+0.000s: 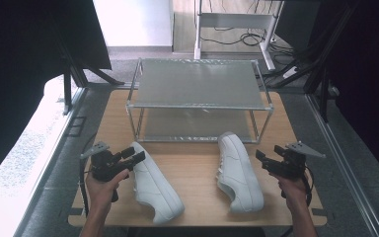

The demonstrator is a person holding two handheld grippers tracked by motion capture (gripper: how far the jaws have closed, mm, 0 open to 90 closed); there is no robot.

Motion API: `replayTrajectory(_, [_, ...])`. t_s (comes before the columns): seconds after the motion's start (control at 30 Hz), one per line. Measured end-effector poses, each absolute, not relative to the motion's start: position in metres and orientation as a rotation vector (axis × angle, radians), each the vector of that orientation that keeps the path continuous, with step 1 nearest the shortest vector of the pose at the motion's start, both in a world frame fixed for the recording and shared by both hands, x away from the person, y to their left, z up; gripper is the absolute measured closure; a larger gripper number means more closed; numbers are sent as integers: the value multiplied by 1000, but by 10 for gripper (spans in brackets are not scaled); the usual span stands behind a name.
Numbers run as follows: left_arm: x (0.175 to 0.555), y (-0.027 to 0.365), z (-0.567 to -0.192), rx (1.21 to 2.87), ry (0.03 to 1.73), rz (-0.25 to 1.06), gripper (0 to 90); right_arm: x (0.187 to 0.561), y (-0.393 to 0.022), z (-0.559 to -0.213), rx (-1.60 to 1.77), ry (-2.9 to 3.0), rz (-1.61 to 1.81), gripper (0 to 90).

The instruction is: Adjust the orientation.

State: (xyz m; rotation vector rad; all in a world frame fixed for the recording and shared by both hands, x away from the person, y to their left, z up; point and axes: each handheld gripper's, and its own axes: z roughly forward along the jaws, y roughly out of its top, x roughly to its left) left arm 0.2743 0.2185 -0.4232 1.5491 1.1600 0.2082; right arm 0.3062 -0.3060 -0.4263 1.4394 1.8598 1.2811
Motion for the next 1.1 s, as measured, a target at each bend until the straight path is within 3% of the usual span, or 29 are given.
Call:
replayTrajectory(0.4, [272,200,-419,1553,1111,176,495,307,-313,-435,1457,1849,1312,248])
replayTrajectory(0.53, [271,200,-420,1550,1116,160,681,306,-318,-435,1464,1824,1301,259])
replayTrajectory(0.73, [270,194,-419,1516,1106,109,864,306,-324,-438,1495,1796,1299,261])
replayTrajectory(1.1, [268,202,-418,1533,1142,139,900,306,-325,-438,1502,1790,1274,266])
